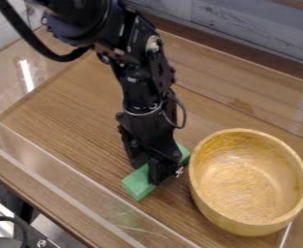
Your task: Put the green block in the brown bowl
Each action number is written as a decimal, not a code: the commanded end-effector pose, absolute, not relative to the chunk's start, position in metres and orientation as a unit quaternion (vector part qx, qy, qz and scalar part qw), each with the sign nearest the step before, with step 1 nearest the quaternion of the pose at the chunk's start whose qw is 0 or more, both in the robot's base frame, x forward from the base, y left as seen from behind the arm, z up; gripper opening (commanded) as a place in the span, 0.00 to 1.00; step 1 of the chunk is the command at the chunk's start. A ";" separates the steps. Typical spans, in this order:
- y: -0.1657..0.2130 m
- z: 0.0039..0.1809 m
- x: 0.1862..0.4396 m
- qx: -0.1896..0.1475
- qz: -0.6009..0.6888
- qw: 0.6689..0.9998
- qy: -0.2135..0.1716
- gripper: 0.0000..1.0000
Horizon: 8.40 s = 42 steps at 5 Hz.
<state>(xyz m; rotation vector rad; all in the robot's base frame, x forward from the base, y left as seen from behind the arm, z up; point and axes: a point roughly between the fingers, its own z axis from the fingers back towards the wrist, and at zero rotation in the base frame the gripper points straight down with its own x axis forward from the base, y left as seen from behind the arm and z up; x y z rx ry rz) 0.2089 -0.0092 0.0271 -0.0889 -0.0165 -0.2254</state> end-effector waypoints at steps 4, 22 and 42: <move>-0.011 0.056 0.204 -0.051 -0.089 0.995 -0.009 0.00; -0.143 0.133 0.211 -0.084 -0.022 0.993 -0.080 0.00; -0.076 0.039 0.260 -0.057 -0.008 0.996 -0.063 1.00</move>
